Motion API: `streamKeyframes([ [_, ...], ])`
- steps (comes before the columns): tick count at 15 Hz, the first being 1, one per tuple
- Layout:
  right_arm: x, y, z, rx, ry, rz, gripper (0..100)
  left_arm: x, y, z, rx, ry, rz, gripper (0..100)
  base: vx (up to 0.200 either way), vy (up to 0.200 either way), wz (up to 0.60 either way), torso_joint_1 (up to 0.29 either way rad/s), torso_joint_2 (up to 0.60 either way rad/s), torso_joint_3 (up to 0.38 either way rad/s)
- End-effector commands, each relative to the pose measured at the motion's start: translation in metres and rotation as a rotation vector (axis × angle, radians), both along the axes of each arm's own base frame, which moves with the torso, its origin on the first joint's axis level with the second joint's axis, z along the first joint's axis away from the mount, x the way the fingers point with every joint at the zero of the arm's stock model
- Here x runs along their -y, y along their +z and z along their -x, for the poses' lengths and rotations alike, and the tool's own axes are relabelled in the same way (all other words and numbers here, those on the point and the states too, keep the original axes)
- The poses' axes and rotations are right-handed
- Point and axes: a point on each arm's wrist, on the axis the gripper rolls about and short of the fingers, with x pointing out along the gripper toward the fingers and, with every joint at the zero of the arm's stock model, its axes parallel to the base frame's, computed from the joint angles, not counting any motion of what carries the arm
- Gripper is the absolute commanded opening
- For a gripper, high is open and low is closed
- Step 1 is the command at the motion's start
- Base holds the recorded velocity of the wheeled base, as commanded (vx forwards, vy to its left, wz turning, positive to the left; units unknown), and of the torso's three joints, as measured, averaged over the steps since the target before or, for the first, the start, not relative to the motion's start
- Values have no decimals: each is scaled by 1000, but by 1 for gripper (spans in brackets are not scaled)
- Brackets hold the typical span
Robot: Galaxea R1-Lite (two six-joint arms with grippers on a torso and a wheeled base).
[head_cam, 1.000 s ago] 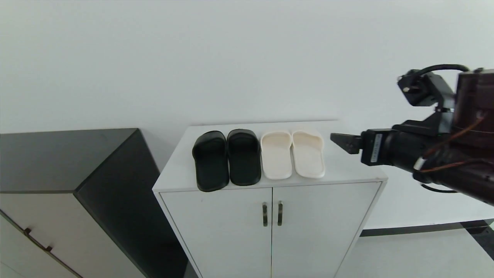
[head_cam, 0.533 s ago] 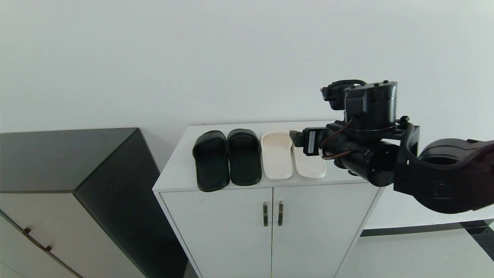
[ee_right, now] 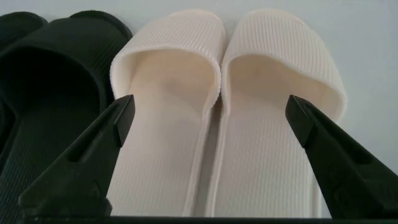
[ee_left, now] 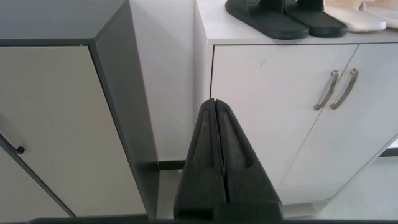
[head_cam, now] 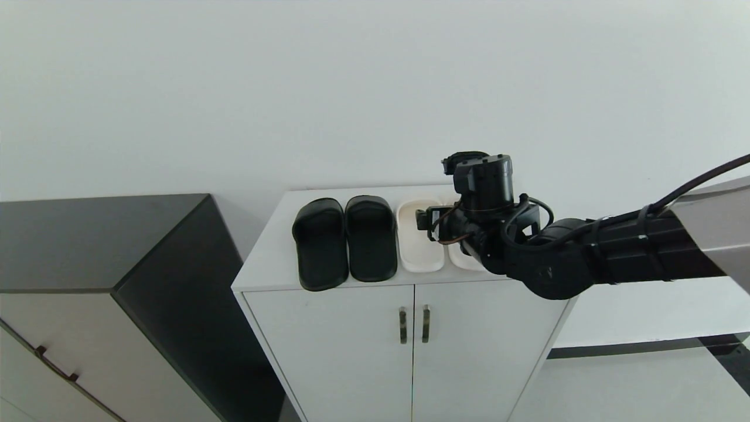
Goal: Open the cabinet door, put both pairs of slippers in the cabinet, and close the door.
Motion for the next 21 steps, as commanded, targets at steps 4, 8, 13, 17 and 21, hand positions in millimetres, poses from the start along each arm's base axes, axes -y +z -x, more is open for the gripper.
streamKeyframes([
  [4,-11,-28,-41,-6,-38,6,100,0,0,0,-1,0,0,0,0,0,0,0,0,0],
  [8,-15,-34,-62,18,-61,-12,100,0,0,0,-1,0,2,0,0,0,0,0,0,0],
  [13,-15,-39,-79,41,-73,15,0,0,0,0,-1,0,2,0,0,0,0,0,0,0],
  [17,-15,-39,-83,53,-76,24,0,0,0,0,-1,0,2,0,0,0,0,0,0,0],
  [21,-4,-1,-66,102,-108,-4,0,0,0,0,-1,2,2,0,0,0,0,0,0,0],
])
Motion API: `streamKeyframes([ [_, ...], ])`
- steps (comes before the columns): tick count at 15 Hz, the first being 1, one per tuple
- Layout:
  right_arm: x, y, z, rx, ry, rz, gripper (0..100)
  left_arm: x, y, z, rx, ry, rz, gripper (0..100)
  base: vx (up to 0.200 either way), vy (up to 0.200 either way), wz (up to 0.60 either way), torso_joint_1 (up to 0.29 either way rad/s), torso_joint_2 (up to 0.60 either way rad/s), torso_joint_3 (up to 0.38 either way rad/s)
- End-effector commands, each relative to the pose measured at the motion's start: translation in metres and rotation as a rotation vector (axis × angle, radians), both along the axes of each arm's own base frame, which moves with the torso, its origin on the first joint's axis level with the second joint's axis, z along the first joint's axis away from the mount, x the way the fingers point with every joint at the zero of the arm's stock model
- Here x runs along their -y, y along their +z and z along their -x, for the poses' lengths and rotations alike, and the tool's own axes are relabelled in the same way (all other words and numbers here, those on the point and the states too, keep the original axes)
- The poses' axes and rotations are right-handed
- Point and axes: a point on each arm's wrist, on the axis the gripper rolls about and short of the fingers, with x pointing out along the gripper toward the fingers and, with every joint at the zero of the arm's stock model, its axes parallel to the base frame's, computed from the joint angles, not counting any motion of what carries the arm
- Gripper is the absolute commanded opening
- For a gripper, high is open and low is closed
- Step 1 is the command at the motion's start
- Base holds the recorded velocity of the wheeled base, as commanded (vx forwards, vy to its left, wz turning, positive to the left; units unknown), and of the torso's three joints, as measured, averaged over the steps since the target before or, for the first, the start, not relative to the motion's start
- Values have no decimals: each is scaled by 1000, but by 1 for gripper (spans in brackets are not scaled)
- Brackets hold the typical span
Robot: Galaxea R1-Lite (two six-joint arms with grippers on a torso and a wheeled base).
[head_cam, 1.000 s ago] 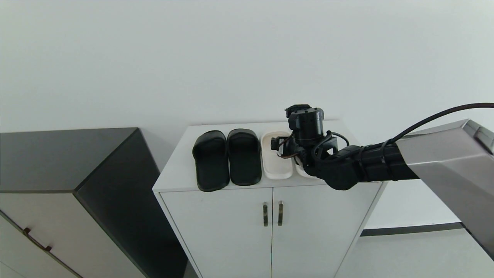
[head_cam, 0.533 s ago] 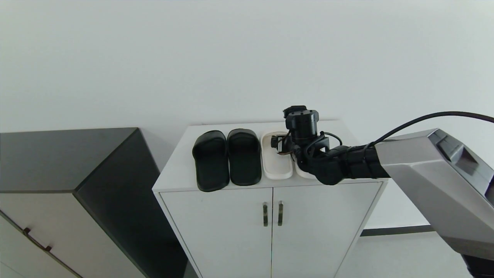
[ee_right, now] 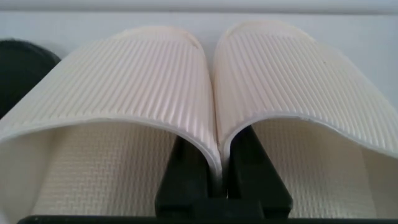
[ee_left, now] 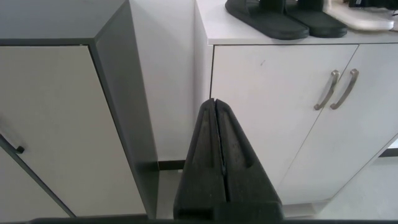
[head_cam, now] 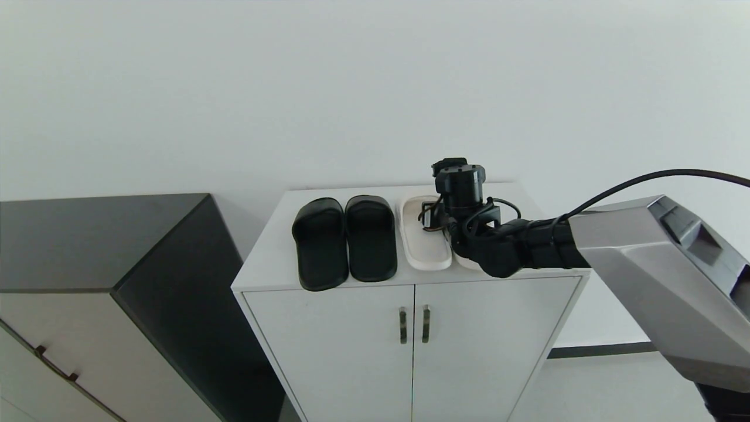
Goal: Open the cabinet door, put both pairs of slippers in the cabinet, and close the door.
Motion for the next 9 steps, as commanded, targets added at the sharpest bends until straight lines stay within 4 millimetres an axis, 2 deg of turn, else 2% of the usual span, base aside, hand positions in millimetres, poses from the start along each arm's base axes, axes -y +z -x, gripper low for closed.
streamKeyframes([
  [1,14,40,27,39,7,-14,0,0,0,0,-1,1,1,0,0,0,0,0,0,0],
  [2,23,53,46,39,25,5,0,0,0,0,-1,1,1,0,0,0,0,0,0,0],
  [4,33,67,84,21,90,17,0,0,0,0,-1,1,1,0,0,0,0,0,0,0],
  [6,42,64,123,-25,175,41,0,0,0,0,-1,1,1,0,0,0,0,0,0,0],
  [7,45,63,136,-35,209,43,0,0,0,0,-1,1,1,0,0,0,0,0,0,0],
  [8,55,62,167,-56,303,44,0,0,0,0,-1,1,1,0,0,0,0,0,0,0],
  [9,65,62,187,-67,366,42,0,0,0,0,-1,1,1,0,0,0,0,0,0,0],
])
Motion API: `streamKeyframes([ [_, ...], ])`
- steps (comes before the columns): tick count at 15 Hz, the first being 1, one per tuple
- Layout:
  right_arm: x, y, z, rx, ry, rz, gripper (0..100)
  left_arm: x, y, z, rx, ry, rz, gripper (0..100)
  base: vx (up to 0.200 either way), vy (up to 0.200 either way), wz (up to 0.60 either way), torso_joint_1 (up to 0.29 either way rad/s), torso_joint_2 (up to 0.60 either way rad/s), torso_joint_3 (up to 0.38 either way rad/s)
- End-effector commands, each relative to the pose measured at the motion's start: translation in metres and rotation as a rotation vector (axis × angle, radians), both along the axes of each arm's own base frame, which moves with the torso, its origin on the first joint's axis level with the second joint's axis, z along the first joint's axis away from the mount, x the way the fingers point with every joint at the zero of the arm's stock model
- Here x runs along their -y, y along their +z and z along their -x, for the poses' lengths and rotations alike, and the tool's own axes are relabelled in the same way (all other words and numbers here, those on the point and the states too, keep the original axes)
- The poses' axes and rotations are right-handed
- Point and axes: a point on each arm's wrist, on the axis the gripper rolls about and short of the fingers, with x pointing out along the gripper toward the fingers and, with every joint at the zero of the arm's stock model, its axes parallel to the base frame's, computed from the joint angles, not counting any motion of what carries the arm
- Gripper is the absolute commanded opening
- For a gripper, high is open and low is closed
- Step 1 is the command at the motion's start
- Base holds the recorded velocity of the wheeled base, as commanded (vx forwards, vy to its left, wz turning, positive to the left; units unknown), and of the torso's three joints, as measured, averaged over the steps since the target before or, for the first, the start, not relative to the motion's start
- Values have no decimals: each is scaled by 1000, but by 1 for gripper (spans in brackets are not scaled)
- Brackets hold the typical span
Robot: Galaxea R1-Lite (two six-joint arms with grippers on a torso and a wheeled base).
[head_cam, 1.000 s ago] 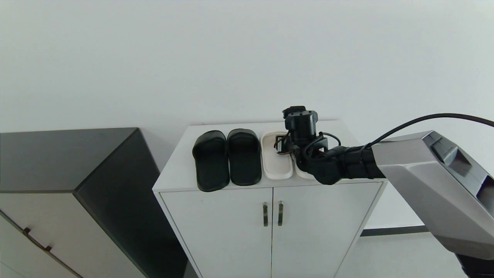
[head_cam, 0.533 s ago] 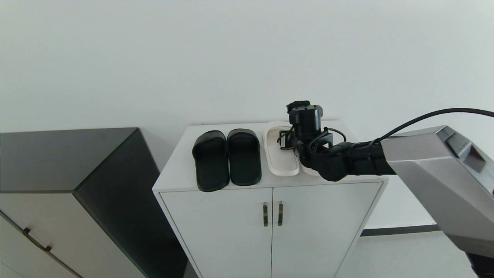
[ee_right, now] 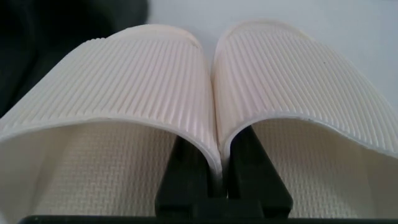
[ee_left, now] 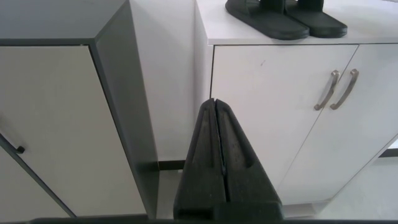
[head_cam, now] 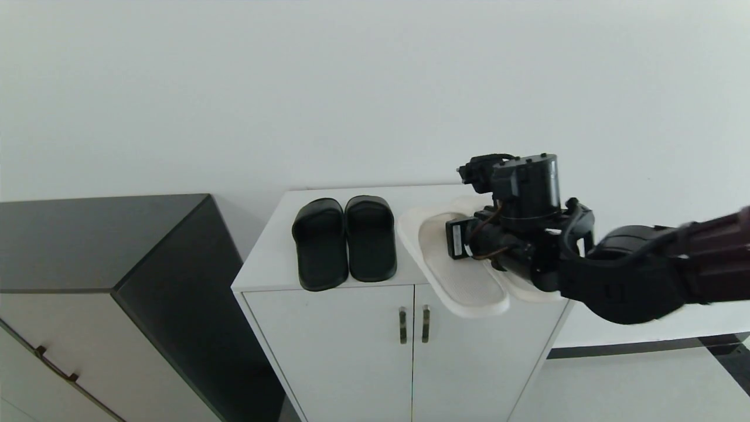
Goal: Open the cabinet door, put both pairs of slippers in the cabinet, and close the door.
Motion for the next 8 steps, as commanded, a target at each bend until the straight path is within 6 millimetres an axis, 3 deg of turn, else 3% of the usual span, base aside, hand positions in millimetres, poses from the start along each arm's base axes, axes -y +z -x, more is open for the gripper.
streamKeyframes([
  [1,29,24,66,19,154,-50,0,0,0,0,-1,1,1,0,0,0,0,0,0,0],
  [2,43,23,90,-1,251,-61,0,0,0,0,-1,1,1,0,0,0,0,0,0,0],
  [5,71,16,125,-35,411,-86,0,0,0,0,-1,1,1,0,0,0,0,0,0,0],
  [8,80,4,134,-69,455,-69,0,0,0,0,-1,1,1,0,0,0,0,0,0,0],
])
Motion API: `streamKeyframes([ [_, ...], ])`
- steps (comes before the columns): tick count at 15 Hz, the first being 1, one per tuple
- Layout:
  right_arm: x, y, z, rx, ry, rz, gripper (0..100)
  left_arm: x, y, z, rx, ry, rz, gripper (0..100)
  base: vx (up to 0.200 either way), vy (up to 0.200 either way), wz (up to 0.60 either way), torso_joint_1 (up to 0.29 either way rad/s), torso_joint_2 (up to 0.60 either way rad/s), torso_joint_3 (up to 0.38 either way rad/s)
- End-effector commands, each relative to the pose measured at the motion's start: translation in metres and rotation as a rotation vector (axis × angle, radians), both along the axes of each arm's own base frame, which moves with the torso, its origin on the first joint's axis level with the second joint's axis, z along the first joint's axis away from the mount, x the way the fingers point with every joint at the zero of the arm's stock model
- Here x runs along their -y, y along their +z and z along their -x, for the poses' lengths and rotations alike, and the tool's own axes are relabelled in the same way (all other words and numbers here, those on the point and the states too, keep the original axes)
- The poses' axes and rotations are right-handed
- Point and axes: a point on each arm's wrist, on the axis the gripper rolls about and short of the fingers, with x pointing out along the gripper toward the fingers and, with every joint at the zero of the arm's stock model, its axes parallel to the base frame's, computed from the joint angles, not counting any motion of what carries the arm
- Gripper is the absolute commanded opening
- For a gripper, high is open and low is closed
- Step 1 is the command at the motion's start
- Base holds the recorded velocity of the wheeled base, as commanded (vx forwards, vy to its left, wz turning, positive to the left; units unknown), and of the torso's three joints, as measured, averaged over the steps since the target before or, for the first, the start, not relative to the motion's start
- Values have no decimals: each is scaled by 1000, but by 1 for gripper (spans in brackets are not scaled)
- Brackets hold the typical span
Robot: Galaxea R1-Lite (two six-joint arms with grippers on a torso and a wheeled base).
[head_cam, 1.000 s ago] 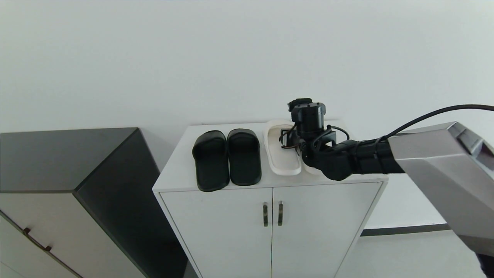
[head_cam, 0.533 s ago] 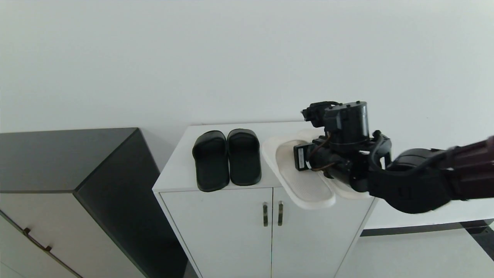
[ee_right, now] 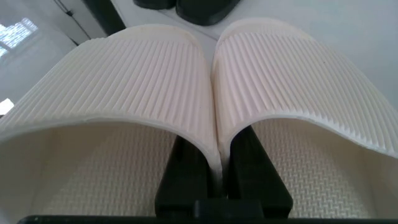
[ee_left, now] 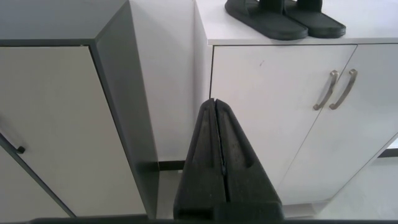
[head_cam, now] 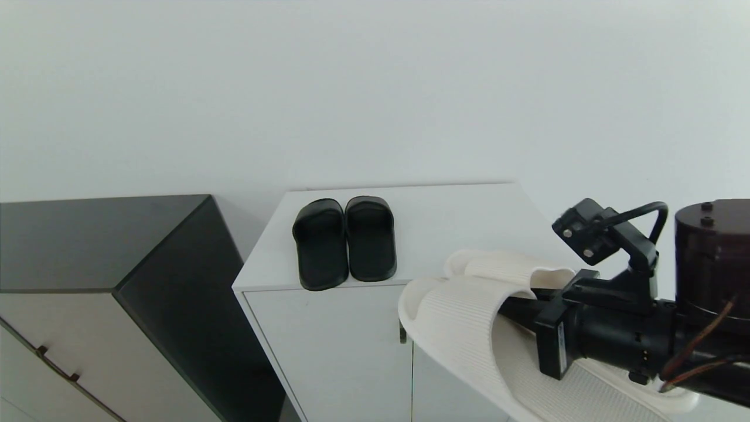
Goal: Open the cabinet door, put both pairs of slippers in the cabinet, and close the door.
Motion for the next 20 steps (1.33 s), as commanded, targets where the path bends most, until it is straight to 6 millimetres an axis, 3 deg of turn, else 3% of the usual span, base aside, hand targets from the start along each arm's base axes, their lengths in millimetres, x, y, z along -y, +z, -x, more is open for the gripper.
streamKeyframes([
  [1,10,3,10,13,8,-18,0,0,0,0,-1,0,-1,0,0,0,0,0,0,0],
  [7,8,-4,9,-4,13,0,0,0,0,0,-1,2,1,0,-167,0,0,7,3,2],
  [20,-4,-14,-2,-19,12,20,0,0,0,0,0,12,-1,0,0,0,0,-23,55,29],
])
